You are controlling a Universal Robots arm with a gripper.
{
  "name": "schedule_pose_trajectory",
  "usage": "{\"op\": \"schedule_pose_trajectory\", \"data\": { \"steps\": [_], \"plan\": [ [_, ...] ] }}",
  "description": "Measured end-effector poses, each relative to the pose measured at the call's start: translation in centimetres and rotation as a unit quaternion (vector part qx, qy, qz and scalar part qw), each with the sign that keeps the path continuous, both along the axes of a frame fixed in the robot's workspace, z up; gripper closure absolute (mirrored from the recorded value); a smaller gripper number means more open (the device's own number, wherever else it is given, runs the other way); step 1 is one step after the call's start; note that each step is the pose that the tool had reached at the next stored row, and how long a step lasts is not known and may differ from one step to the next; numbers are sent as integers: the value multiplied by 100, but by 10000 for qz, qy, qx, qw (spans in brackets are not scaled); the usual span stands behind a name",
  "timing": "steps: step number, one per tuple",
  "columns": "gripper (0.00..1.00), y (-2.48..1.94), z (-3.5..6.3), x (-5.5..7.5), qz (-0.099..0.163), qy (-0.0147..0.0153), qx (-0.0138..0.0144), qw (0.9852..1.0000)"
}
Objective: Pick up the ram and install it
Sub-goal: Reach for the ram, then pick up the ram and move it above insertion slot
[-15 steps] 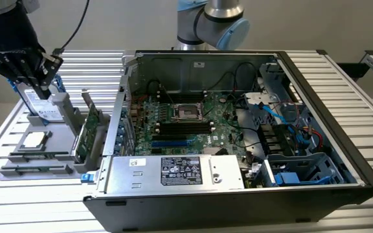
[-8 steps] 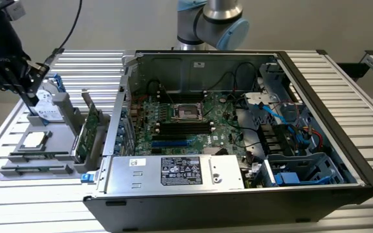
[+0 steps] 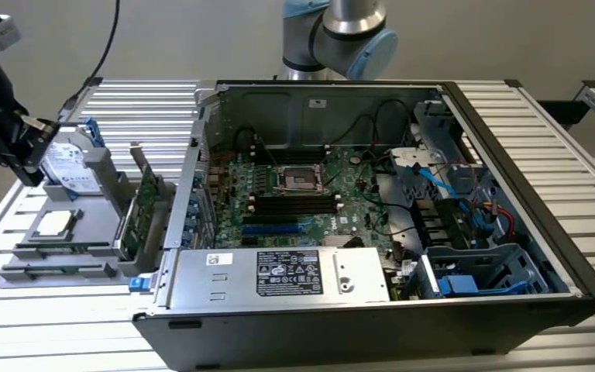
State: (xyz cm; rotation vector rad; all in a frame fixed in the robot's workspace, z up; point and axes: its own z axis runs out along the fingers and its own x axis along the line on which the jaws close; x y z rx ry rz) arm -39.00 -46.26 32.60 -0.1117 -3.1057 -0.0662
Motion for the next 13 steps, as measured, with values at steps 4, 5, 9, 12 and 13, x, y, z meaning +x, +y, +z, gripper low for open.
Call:
{"op": "schedule_pose_trajectory", "data": {
  "steps": [4,5,9,12,13],
  "plan": [
    [89,-118,-52,-35,0,45,-1,10000],
    [89,-124,-65,-40,0,48,0,10000],
    [89,-127,-70,-41,0,49,-1,10000],
    [89,-127,-70,-41,0,49,4,10000],
    [89,-127,-70,-41,0,49,4,10000]
  ]
}}
